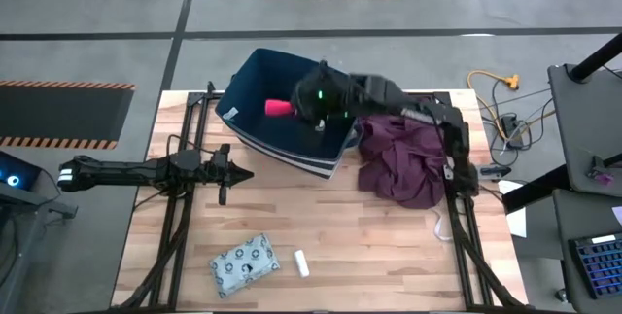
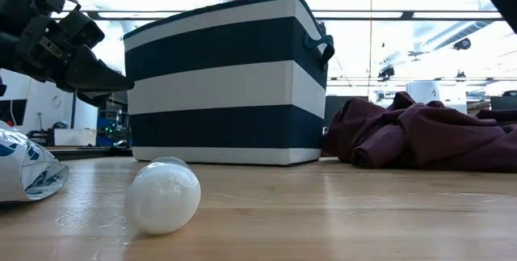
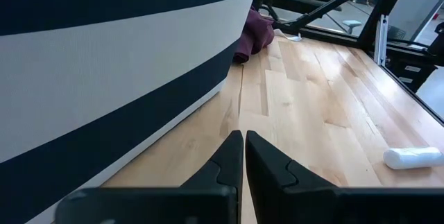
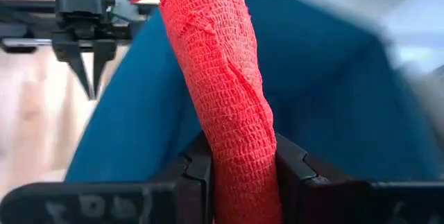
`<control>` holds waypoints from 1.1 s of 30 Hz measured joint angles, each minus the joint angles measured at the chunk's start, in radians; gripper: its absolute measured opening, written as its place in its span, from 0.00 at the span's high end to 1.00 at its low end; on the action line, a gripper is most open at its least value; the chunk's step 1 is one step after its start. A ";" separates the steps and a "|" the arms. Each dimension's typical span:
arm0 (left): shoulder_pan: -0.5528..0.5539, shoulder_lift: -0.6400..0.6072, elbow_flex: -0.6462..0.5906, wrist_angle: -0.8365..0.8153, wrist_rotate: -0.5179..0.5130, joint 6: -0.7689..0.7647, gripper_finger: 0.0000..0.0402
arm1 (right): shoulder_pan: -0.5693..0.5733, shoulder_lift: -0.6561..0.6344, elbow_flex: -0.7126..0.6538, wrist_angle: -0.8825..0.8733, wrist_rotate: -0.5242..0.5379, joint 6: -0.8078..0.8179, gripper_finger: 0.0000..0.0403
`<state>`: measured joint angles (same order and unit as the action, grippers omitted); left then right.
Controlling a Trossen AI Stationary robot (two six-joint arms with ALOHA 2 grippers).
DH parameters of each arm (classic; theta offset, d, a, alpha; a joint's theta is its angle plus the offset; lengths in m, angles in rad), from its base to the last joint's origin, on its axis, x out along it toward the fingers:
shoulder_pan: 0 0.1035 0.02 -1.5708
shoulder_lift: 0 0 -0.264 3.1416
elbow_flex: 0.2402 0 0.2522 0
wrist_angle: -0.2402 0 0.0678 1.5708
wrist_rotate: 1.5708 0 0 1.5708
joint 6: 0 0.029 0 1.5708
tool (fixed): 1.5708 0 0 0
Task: Pick & place medical supplies in basket/bin
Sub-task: Put the red rolled bandage into the blue bin, then put the white rolled gauze into the blue bin
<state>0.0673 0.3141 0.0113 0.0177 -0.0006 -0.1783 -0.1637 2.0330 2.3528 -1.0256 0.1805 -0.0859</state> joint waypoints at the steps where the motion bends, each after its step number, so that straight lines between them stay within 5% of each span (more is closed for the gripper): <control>1: 0.000 0.000 0.000 0.000 0.000 0.000 1.00 | -0.033 0.002 -0.007 -0.013 -0.050 0.036 0.80; 8: 0.000 0.000 0.000 0.000 0.000 0.000 1.00 | -0.210 0.083 -0.033 -0.017 -0.231 0.176 0.79; 17: 0.000 0.002 0.000 0.000 -0.001 0.000 1.00 | -0.259 0.180 -0.034 -0.018 -0.234 0.188 0.74; 33: 0.000 0.002 0.000 0.000 -0.002 0.000 1.00 | -0.253 0.163 -0.004 -0.042 -0.234 0.218 0.31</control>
<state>0.0677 0.3157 0.0113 0.0179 -0.0021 -0.1781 -0.4165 2.1961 2.3488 -1.0677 -0.0530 0.1321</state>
